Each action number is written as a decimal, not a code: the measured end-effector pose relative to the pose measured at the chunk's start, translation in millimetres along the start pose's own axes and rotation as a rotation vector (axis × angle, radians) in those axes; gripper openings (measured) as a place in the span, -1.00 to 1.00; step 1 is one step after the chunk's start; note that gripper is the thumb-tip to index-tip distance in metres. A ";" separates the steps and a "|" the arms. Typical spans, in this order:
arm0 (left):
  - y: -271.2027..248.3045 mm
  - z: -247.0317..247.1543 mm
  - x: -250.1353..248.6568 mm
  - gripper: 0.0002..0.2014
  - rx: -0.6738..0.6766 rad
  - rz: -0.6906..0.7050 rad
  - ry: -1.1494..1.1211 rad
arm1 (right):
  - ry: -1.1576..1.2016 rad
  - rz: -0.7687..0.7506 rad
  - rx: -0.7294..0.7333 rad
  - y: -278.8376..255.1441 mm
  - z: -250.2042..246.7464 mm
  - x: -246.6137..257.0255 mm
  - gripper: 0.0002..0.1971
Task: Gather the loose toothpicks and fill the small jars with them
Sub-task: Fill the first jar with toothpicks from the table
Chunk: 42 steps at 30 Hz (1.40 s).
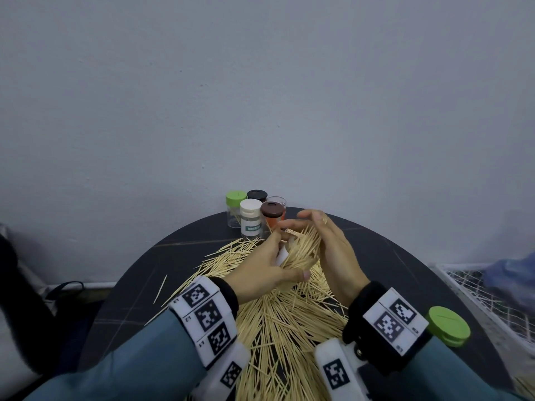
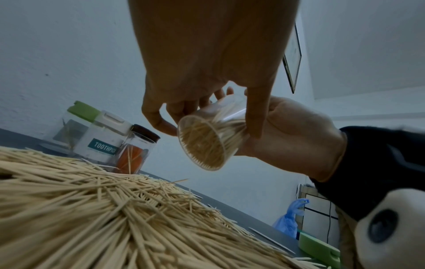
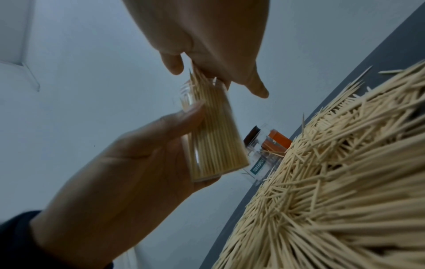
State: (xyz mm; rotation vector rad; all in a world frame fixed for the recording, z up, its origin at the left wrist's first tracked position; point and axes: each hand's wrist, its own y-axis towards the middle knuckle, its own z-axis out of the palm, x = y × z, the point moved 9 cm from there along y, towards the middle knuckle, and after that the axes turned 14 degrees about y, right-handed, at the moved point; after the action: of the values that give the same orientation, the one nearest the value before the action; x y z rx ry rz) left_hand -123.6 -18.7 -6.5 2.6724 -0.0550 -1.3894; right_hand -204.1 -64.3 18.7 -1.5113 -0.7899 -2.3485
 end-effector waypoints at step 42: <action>-0.2 -37.9 10.0 -0.43 -0.283 -0.002 -0.024 | -0.700 -0.251 0.180 3.0 4.7 19.2 -0.88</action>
State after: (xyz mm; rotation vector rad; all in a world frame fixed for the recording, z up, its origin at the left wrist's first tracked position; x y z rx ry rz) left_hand -86.9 -15.7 6.9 2.4248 0.1325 -1.3193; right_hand -207.4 -62.5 38.3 -2.2826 -1.3659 -1.7982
